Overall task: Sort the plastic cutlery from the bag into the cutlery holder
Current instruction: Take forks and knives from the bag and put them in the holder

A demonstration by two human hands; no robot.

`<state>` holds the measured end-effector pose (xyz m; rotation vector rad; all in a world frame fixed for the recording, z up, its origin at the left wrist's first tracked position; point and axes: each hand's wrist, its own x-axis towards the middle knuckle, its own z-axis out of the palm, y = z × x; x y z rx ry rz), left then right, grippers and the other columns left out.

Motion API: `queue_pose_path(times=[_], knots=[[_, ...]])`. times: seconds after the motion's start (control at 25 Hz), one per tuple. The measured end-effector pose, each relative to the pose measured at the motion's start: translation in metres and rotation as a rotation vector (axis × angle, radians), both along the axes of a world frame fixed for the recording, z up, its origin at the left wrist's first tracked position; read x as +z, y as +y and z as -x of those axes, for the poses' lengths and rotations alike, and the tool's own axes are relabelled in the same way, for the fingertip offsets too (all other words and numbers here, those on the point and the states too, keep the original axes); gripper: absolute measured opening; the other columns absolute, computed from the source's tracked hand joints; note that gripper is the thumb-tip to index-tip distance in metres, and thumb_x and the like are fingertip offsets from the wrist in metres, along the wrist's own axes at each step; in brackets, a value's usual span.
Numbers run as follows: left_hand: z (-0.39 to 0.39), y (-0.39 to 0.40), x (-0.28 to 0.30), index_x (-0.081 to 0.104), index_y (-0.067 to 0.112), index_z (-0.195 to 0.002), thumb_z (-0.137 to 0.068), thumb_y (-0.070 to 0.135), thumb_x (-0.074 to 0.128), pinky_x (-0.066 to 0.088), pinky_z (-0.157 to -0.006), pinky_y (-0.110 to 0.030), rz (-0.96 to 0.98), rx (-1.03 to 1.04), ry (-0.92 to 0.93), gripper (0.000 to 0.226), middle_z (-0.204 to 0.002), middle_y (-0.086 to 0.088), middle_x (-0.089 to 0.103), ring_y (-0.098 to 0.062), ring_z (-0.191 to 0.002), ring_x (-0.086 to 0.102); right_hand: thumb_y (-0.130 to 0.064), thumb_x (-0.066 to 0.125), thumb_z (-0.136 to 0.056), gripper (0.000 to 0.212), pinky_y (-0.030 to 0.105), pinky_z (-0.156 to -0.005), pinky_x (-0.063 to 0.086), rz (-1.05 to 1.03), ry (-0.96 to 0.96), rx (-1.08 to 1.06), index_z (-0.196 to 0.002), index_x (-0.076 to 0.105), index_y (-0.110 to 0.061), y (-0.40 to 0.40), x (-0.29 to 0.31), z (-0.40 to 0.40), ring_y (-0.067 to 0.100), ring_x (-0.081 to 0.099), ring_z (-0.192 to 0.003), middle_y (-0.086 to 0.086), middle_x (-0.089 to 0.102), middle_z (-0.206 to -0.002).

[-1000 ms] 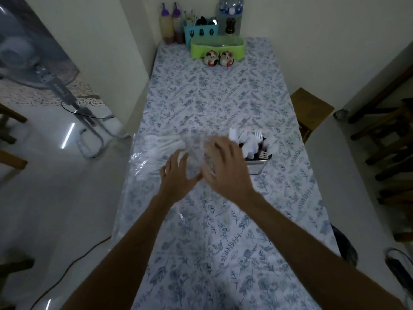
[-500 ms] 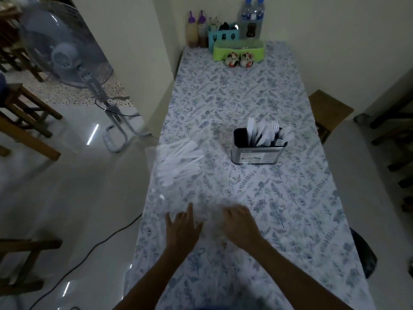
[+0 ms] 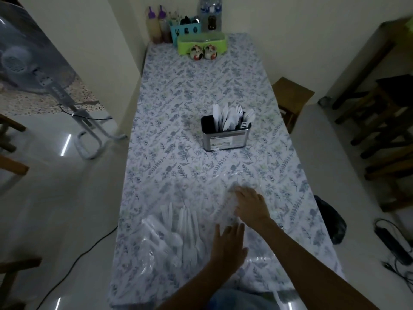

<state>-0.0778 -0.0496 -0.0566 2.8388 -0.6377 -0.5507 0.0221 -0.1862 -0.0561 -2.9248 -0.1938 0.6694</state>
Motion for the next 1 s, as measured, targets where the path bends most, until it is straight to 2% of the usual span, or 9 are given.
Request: queue_pose_path(times=[0.12,0.24,0.32,0.4,0.52,0.6,0.68,0.8,1.0], knots=[[-0.010,0.009,0.009,0.045,0.015,-0.147,-0.094,0.049,0.053,0.028,-0.115,-0.056,0.048,0.003,0.020,0.064,-0.145,-0.006,0.057,-0.026,-0.129,0.056,-0.036,0.051,-0.100,0.067,0.051,-0.119,0.025,-0.008,-0.033,0.002,-0.156,0.022,-0.013,0.009,0.002,0.003,0.038,0.017,-0.151,0.010,0.019,-0.166],[-0.017,0.055,0.014,0.068,0.023,-0.118,-0.095,0.043,0.043,0.045,-0.100,-0.044,0.209,0.111,-0.096,0.039,-0.119,0.001,0.070,-0.020,-0.106,0.066,-0.049,0.056,-0.094,0.069,0.050,-0.111,0.036,-0.093,-0.130,0.095,-0.149,0.040,-0.012,0.036,0.006,0.013,0.038,0.038,-0.141,0.011,0.040,-0.156],[-0.020,0.105,0.014,0.071,0.023,-0.097,-0.095,0.032,0.053,0.053,-0.085,-0.041,0.290,0.308,-0.174,0.020,-0.101,0.002,0.070,-0.017,-0.089,0.066,-0.053,0.050,-0.091,0.064,0.047,-0.103,0.044,-0.152,-0.155,0.176,-0.140,0.052,-0.013,0.055,0.001,0.030,0.034,0.051,-0.131,0.007,0.053,-0.145],[-0.018,0.157,0.017,0.073,0.016,-0.091,-0.090,0.019,0.070,0.054,-0.076,-0.040,0.272,0.583,-0.235,0.005,-0.096,-0.006,0.068,-0.024,-0.084,0.066,-0.061,0.042,-0.086,0.068,0.046,-0.098,0.049,-0.147,-0.132,0.188,-0.135,0.057,-0.016,0.064,-0.009,0.046,0.030,0.052,-0.129,0.003,0.055,-0.142],[-0.017,0.215,0.015,0.072,0.007,-0.100,-0.085,0.021,0.079,0.052,-0.079,-0.046,0.136,0.963,-0.149,0.022,-0.101,-0.021,0.065,-0.040,-0.090,0.065,-0.049,0.075,-0.078,0.048,0.042,-0.090,0.056,-0.138,-0.183,0.160,-0.120,0.070,-0.025,0.065,-0.019,0.056,0.023,0.057,-0.124,-0.006,0.062,-0.134],[-0.015,0.232,0.010,0.068,0.007,-0.101,-0.090,0.032,0.073,0.053,-0.080,-0.047,0.173,1.133,0.020,0.028,-0.097,-0.018,0.066,-0.035,-0.088,0.065,-0.035,0.087,-0.070,0.029,0.037,-0.084,0.056,-0.140,-0.260,0.148,-0.097,0.077,-0.032,0.064,-0.017,0.054,0.020,0.062,-0.113,-0.013,0.069,-0.121],[-0.014,0.234,0.008,0.067,0.004,-0.088,-0.095,0.034,0.066,0.053,-0.072,-0.042,0.331,1.195,0.158,0.031,-0.082,-0.013,0.067,-0.025,-0.074,0.063,-0.036,0.083,-0.074,0.025,0.036,-0.085,0.053,-0.158,-0.299,0.112,-0.097,0.077,-0.031,0.063,-0.017,0.054,0.019,0.061,-0.112,-0.013,0.070,-0.119],[-0.010,0.234,0.008,0.067,0.004,-0.076,-0.100,0.030,0.059,0.048,-0.063,-0.036,0.512,1.244,0.231,0.036,-0.070,-0.015,0.065,-0.024,-0.065,0.059,-0.061,0.059,-0.081,0.056,0.043,-0.091,0.053,-0.190,-0.276,0.065,-0.124,0.066,-0.025,0.065,-0.022,0.059,0.024,0.052,-0.121,-0.006,0.061,-0.133],[-0.014,0.235,0.014,0.063,0.015,-0.072,-0.099,0.024,0.062,0.054,-0.073,-0.041,0.604,1.331,0.259,0.029,-0.078,-0.010,0.065,-0.024,-0.074,0.060,-0.052,0.065,-0.087,0.032,0.040,-0.098,0.046,-0.222,-0.260,0.045,-0.116,0.068,-0.040,0.068,-0.038,0.059,0.021,0.047,-0.127,-0.016,0.055,-0.138]])
